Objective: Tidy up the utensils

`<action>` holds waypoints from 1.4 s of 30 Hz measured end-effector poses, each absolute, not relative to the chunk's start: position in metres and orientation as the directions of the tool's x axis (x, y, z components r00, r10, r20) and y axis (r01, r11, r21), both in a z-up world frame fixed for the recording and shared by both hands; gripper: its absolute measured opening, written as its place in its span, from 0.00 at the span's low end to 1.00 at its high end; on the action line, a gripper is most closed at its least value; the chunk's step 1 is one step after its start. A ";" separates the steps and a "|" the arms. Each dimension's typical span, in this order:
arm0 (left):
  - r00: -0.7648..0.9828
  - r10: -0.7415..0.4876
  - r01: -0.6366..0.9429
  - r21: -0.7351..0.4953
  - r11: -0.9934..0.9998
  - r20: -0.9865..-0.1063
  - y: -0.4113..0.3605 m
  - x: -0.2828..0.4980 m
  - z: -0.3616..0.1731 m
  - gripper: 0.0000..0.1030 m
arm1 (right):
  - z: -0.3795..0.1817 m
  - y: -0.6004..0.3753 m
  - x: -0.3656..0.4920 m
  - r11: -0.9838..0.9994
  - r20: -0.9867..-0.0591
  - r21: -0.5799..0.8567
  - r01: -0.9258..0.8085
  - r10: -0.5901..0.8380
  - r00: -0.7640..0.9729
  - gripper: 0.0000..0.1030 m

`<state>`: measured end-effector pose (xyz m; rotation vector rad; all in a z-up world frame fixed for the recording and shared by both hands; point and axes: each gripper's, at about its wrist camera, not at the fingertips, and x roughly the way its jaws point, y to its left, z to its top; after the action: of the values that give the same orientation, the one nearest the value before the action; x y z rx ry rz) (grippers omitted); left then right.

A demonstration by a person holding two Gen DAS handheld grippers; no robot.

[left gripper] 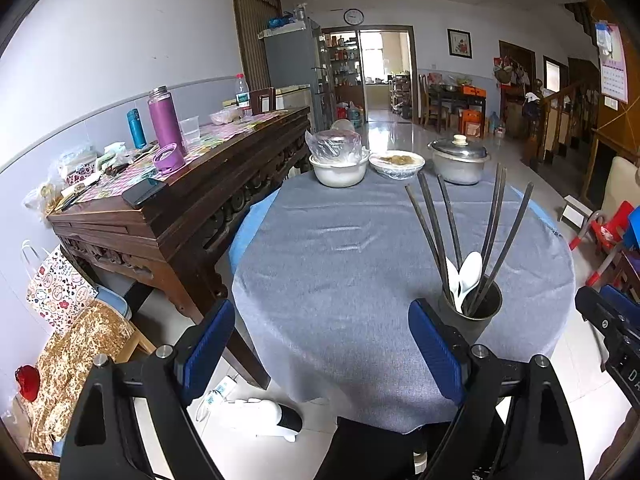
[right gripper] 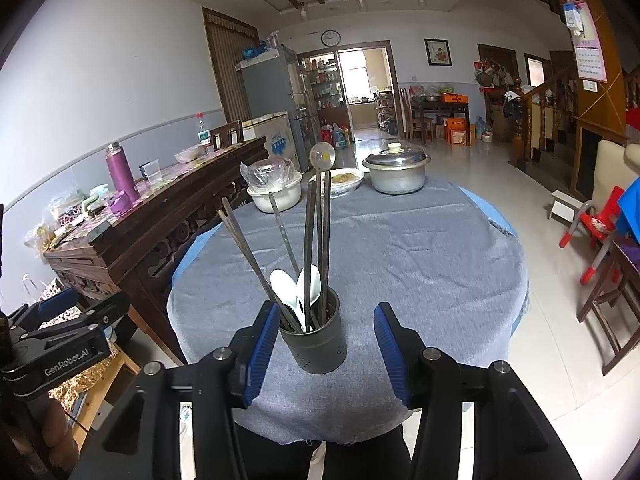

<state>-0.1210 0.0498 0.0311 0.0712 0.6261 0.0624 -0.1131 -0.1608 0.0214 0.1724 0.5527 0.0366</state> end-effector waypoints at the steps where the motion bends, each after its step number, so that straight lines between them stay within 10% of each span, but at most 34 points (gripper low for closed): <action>1: 0.808 0.079 -0.036 0.085 0.996 -0.584 0.050 -0.121 0.031 0.86 | 0.021 -0.161 -0.113 0.985 -0.520 0.172 0.012 0.081 0.850 0.52; 42: 0.805 0.055 -0.031 0.051 0.998 -0.591 0.061 -0.126 0.026 0.86 | 0.026 -0.141 -0.106 0.990 -0.522 0.142 -0.006 0.080 0.849 0.52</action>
<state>-0.1261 0.0612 0.0263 0.0394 0.6333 0.0464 -0.1059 -0.1413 0.0262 0.1369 0.5550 0.0456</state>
